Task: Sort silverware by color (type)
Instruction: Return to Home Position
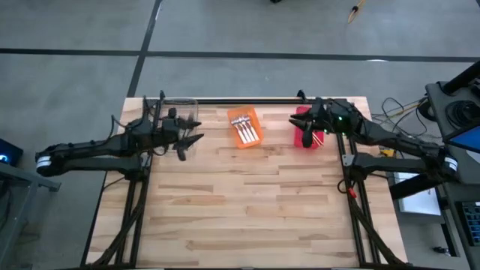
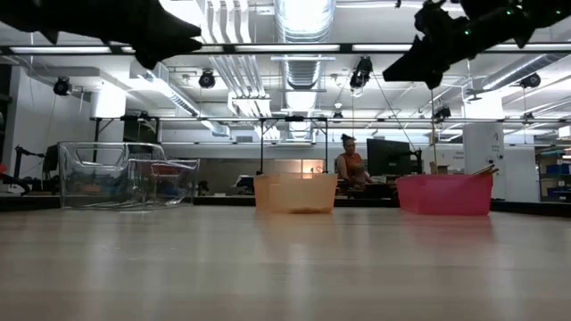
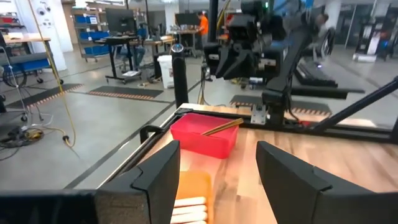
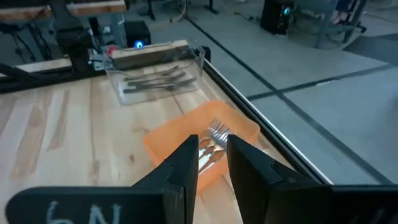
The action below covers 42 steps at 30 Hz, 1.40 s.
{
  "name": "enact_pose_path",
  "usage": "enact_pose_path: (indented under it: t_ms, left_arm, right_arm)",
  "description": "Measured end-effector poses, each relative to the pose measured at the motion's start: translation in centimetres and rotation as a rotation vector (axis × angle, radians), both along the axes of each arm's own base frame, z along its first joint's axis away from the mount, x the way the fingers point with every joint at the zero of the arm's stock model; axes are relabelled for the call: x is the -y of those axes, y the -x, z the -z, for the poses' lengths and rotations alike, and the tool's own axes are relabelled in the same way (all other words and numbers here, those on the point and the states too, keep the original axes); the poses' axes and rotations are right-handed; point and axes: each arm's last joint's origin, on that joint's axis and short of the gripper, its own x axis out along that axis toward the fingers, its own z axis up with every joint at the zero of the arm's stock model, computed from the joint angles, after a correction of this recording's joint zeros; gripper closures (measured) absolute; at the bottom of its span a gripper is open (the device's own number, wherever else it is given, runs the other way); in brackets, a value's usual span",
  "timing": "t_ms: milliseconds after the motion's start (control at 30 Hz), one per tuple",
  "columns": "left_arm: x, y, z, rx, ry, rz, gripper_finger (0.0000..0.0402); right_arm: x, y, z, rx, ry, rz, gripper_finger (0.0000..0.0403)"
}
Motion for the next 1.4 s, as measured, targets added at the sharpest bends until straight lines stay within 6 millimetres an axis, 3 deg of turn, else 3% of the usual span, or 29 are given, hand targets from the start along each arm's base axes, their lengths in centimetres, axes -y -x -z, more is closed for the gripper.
enact_pose_path:
  t_ms: [300, 733, 1400]
  left_arm:
    - [0.8, 3.2, 1.6, 0.040, -0.017, 0.000, 0.0208]
    - [1.3, 5.4, 5.3, 0.037, 0.014, -0.002, 0.0208]
    - [1.9, 7.7, 6.3, 0.040, 0.039, -0.003, 0.0208]
  right_arm:
    - [-1.1, 2.1, 3.3, 0.053, 0.053, -0.005, 0.0328]
    - [-2.4, 4.4, 6.5, 0.111, 0.114, -0.011, 0.0328]
    - [-4.1, 7.6, 7.7, 0.297, 0.207, -0.004, 0.0328]
